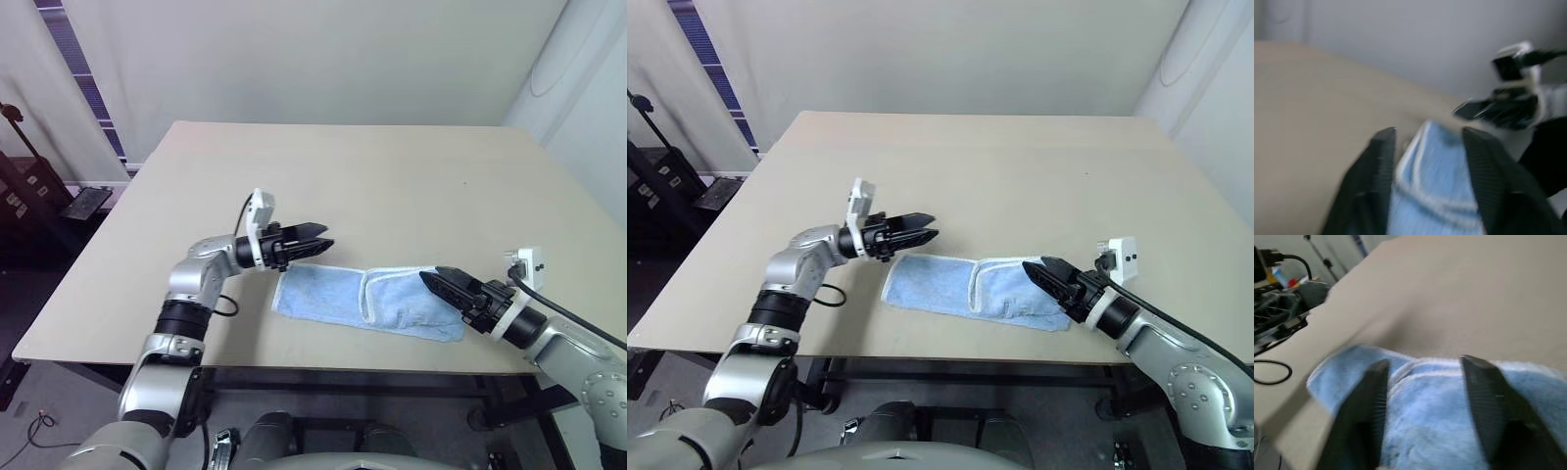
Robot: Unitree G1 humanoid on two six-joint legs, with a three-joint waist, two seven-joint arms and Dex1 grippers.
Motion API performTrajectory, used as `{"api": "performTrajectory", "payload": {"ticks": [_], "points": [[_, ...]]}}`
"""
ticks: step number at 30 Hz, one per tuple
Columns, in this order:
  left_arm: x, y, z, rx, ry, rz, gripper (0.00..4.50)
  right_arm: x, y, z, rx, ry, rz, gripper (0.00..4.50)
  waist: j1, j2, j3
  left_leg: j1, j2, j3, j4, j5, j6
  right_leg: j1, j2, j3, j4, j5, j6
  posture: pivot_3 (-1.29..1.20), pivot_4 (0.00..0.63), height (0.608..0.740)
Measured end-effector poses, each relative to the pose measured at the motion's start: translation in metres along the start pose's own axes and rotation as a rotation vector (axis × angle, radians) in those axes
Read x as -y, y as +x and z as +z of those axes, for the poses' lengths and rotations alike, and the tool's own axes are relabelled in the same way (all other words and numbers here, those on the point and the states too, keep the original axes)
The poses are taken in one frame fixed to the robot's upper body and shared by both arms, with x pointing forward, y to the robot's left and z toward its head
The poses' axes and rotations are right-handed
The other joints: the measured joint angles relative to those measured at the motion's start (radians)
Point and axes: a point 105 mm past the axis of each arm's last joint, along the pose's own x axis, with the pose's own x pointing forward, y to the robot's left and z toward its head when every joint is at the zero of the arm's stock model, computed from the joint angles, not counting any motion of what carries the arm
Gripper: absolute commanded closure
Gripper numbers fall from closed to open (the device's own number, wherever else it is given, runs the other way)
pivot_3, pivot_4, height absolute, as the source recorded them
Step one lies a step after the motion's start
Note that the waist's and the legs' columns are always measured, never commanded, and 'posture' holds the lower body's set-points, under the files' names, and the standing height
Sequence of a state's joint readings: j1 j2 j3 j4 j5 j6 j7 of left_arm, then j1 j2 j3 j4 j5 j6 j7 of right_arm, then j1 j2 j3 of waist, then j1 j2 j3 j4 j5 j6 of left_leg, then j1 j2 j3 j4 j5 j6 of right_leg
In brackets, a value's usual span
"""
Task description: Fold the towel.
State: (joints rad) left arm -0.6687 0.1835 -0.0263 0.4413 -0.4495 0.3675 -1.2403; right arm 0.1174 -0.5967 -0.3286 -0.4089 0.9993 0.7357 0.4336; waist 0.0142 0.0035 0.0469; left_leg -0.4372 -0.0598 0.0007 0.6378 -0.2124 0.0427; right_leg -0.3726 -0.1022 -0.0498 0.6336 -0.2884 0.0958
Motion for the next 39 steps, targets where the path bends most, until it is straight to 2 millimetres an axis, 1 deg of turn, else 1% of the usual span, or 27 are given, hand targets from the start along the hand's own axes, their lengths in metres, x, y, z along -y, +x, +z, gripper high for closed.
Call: {"api": "performTrajectory", "payload": {"ticks": [2,3,4,6,9,13,15,17,18,20,22,26,28,30,32,33,34,35,37,39], "points": [[0.008,0.019,0.000,0.011,-0.005,-0.052,4.01,0.000,0.005,0.001,0.026,-0.005,0.015,3.80,-0.001,0.000,0.000,0.000,0.000,0.000,0.000,0.000,0.001,0.000,0.000,0.000,0.000,0.001,0.002,0.00,0.000,0.722],[0.011,0.025,-0.003,0.003,-0.005,-0.071,4.37,0.000,0.007,0.002,0.039,-0.008,0.017,4.21,-0.001,0.000,0.000,0.000,0.000,0.000,0.000,0.001,0.001,0.000,0.001,0.000,0.000,0.001,0.002,0.00,0.000,0.722],[0.015,0.032,-0.008,-0.009,-0.001,-0.088,4.50,0.002,0.008,0.002,0.048,-0.011,0.016,4.48,-0.001,0.001,0.000,0.000,0.000,0.000,0.000,0.001,0.002,0.000,0.001,0.000,0.001,0.001,0.002,0.00,0.000,0.722],[0.021,0.047,-0.021,-0.056,0.030,-0.118,4.50,0.010,0.012,0.002,0.067,-0.016,-0.008,4.48,0.001,0.001,0.000,0.000,0.000,0.000,0.000,0.001,0.002,0.000,0.001,0.000,0.001,0.001,0.002,0.00,0.000,0.722],[0.031,0.061,-0.050,-0.169,0.100,-0.174,4.50,0.018,0.014,-0.013,0.021,0.004,-0.036,4.48,0.005,0.001,0.000,0.000,0.000,0.000,0.000,0.001,0.001,0.000,0.001,0.000,0.000,0.001,0.002,0.00,0.000,0.722],[0.032,0.066,-0.088,-0.272,0.078,-0.166,4.50,0.029,0.017,-0.036,-0.046,0.017,-0.076,4.48,0.001,0.002,-0.001,0.000,0.000,0.000,0.001,0.001,0.001,0.000,0.001,0.000,0.000,0.001,0.002,0.00,0.000,0.722],[0.033,0.069,-0.106,-0.322,0.065,-0.161,4.50,0.033,0.020,-0.052,-0.092,0.022,-0.095,4.48,0.001,0.002,-0.001,0.000,0.000,0.000,0.001,0.000,0.000,0.000,0.001,0.000,0.001,0.001,0.002,0.00,0.000,0.722],[0.034,0.068,-0.125,-0.389,0.066,-0.160,4.50,0.040,0.025,-0.068,-0.144,-0.012,-0.131,4.48,0.000,0.002,-0.001,0.000,0.000,0.000,0.001,0.000,0.000,0.000,0.001,0.000,0.001,0.001,0.002,0.00,0.000,0.722],[0.034,0.066,-0.132,-0.417,0.072,-0.154,4.50,0.041,0.029,-0.069,-0.146,-0.038,-0.136,4.48,-0.003,0.001,-0.003,0.001,0.000,0.000,0.002,0.000,0.000,0.000,0.001,0.000,0.001,0.002,0.002,0.00,0.000,0.722],[0.033,0.067,-0.135,-0.435,0.115,-0.160,4.50,0.045,0.033,-0.072,-0.150,-0.056,-0.152,4.48,-0.001,-0.003,-0.008,0.002,0.000,-0.001,0.002,0.000,0.000,0.003,0.001,-0.001,0.001,0.002,0.001,0.00,0.000,0.722],[0.033,0.067,-0.137,-0.439,0.142,-0.163,4.50,0.045,0.034,-0.074,-0.154,-0.078,-0.159,4.48,-0.002,-0.004,-0.010,0.006,0.000,-0.002,0.002,-0.001,0.000,0.007,0.001,-0.001,0.000,0.001,0.000,0.00,0.000,0.722],[0.030,0.064,-0.134,-0.431,0.136,-0.153,4.50,0.042,0.033,-0.073,-0.155,-0.086,-0.147,4.48,-0.002,-0.003,-0.011,0.008,0.000,-0.003,0.000,-0.001,0.000,0.009,0.001,-0.001,0.000,0.002,-0.001,0.00,0.000,0.722],[0.025,0.061,-0.129,-0.422,0.114,-0.136,4.50,0.037,0.030,-0.071,-0.143,-0.047,-0.113,4.48,-0.002,-0.002,-0.010,0.007,0.000,-0.003,-0.001,-0.001,0.000,0.007,0.001,-0.001,0.000,0.002,-0.001,0.00,0.000,0.722],[0.018,0.053,-0.116,-0.393,0.080,-0.114,4.50,0.024,0.026,-0.064,-0.112,-0.017,-0.041,4.48,-0.004,0.000,-0.010,0.006,0.000,-0.003,-0.003,-0.001,0.000,0.004,0.001,-0.001,0.000,0.002,0.000,0.00,0.000,0.722],[0.012,0.045,-0.098,-0.351,0.060,-0.099,4.50,0.014,0.025,-0.051,-0.069,-0.007,0.016,4.48,-0.006,0.001,-0.010,0.003,0.000,-0.003,-0.003,0.000,0.000,0.000,0.002,-0.001,0.000,0.002,0.001,0.00,0.000,0.722],[0.011,0.043,-0.089,-0.331,0.054,-0.096,4.12,0.011,0.024,-0.045,-0.051,-0.007,0.035,4.50,-0.004,0.001,-0.010,0.003,0.000,-0.003,-0.003,0.000,0.001,0.000,0.002,-0.001,0.000,0.003,0.003,0.00,0.000,0.722],[0.010,0.039,-0.078,-0.310,0.045,-0.096,3.95,0.007,0.024,-0.039,-0.034,-0.007,0.053,4.50,-0.002,0.001,-0.010,0.003,0.000,-0.003,-0.002,0.001,0.002,0.000,0.002,-0.001,0.001,0.003,0.003,0.00,0.000,0.722],[0.009,0.034,-0.066,-0.290,0.036,-0.095,3.64,0.004,0.025,-0.033,-0.023,-0.010,0.073,4.50,-0.002,0.001,-0.010,0.003,0.000,-0.003,-0.002,0.001,0.002,0.000,0.002,-0.001,0.000,0.003,0.003,0.00,0.000,0.722],[0.005,0.017,-0.044,-0.268,0.014,-0.075,2.94,-0.003,0.027,-0.026,-0.024,-0.021,0.103,4.50,-0.005,0.001,-0.010,0.002,0.000,-0.003,-0.003,0.001,0.002,-0.001,0.002,0.000,0.000,0.003,0.003,0.00,0.000,0.722],[-0.002,-0.006,-0.025,-0.257,-0.031,-0.023,2.21,-0.004,0.029,-0.023,-0.035,-0.025,0.109,4.50,-0.003,0.002,-0.010,0.002,0.000,-0.003,-0.003,0.000,0.001,-0.001,0.002,0.000,0.000,0.003,0.002,0.00,0.000,0.722]]}}
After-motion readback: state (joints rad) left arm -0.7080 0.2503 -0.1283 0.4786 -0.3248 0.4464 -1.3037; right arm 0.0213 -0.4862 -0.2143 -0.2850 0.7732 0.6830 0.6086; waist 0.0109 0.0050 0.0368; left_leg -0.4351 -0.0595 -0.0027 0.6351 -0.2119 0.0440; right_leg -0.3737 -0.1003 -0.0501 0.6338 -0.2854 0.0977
